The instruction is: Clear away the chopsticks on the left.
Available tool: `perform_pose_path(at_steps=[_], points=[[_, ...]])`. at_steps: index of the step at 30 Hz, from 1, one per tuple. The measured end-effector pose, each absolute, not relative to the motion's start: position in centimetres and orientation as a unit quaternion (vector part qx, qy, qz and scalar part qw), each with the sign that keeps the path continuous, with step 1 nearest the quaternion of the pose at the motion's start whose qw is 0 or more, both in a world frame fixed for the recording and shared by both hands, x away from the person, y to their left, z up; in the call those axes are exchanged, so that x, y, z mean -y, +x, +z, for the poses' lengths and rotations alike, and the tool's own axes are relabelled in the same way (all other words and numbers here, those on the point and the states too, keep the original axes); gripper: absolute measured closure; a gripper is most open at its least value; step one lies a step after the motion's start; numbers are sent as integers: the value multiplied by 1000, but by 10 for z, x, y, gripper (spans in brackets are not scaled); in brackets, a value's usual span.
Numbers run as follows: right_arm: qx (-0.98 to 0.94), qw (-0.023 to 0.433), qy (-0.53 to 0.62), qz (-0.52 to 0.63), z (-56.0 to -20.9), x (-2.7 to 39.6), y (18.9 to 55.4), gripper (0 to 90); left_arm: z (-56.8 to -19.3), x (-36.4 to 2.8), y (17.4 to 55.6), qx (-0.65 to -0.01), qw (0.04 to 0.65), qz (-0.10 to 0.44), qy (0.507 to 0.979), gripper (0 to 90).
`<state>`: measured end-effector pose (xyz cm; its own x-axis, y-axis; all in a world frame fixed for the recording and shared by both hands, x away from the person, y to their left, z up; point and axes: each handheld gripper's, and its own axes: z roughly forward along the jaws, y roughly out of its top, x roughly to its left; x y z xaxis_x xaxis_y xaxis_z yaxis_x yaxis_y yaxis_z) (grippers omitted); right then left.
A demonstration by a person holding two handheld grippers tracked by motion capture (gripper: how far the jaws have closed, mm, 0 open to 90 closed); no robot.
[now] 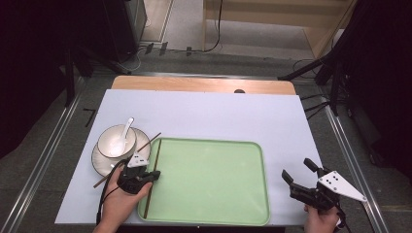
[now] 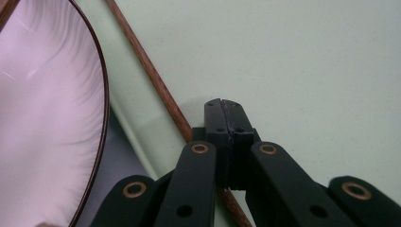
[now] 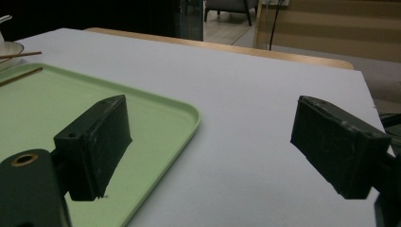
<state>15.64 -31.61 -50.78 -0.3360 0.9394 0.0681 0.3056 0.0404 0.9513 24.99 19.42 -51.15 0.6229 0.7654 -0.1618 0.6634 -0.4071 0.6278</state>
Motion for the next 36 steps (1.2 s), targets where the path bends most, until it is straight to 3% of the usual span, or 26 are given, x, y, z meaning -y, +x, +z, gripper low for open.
perform_pose_path(at_steps=[18, 29, 36], points=[[-653, 314, 479, 496, -509, 315, 161, 128, -503, -203, 248, -413, 364, 69, 832, 821], [-650, 315, 481, 497, -509, 318, 160, 128, -471, -268, 248, -429, 385, 109, 810, 756], [-652, 316, 480, 495, -509, 317, 161, 128, -465, -295, 247, -427, 360, 128, 819, 735]])
